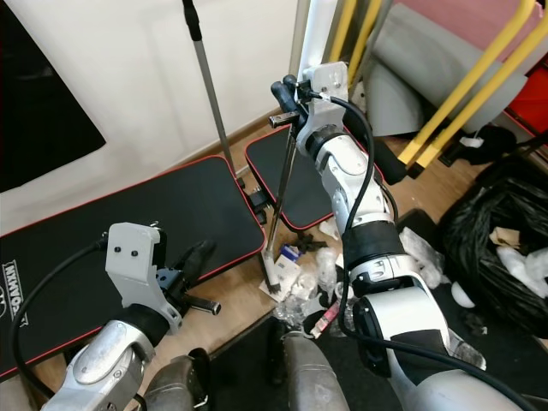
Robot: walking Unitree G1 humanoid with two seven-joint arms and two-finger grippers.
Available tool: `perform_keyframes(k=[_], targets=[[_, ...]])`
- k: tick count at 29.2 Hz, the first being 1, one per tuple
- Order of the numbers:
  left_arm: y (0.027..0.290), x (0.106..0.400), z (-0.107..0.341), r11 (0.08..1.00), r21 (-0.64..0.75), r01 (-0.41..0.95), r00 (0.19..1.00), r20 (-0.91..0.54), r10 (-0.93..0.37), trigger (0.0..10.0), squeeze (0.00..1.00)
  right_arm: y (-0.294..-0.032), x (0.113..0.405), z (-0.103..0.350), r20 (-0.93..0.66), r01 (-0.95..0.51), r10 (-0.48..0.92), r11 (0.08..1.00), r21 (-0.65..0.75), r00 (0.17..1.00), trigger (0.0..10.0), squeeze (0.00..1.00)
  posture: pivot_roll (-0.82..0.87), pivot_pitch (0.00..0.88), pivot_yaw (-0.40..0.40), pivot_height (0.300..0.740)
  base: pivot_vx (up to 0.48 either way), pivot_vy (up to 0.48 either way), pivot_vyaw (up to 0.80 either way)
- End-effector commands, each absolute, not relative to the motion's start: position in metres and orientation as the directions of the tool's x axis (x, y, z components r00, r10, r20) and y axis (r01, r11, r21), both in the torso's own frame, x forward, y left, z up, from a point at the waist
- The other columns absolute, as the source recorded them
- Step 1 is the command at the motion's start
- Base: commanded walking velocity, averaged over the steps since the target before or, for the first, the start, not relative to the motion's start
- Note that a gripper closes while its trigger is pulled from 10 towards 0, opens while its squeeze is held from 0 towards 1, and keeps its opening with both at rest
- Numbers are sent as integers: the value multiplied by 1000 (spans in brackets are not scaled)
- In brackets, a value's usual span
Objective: Sweep floor
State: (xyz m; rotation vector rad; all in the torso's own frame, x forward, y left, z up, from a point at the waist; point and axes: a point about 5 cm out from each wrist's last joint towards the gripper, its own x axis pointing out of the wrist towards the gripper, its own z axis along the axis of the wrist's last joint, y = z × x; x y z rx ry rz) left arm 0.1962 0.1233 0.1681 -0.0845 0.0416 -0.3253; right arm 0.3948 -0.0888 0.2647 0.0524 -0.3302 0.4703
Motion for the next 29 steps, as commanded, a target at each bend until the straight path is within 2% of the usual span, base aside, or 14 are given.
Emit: perform_keyframes(k=[1, 12, 20, 29], targets=[[121, 191, 169, 945, -124, 302, 951, -29, -308, 10000, 0, -88, 396, 277, 381, -448, 427, 893, -37, 820, 10000, 0, -45, 374, -209, 740, 289, 0, 0], [117, 185, 176, 947, -123, 298, 953, -20, -302, 10000, 0, -72, 403, 272, 327, -462, 456, 884, -64, 828, 10000, 0, -53, 405, -235, 740, 26, 0, 0], [115, 181, 179, 947, -125, 297, 953, -15, -301, 10000, 0, -62, 405, 278, 335, -497, 473, 867, -15, 815, 10000, 0, -51, 423, -242, 740, 0, 0, 0], [114, 175, 184, 947, -131, 295, 954, -12, -299, 10000, 0, -62, 413, 277, 286, -432, 415, 902, -4, 864, 10000, 0, -46, 456, -247, 740, 0, 0, 0]])
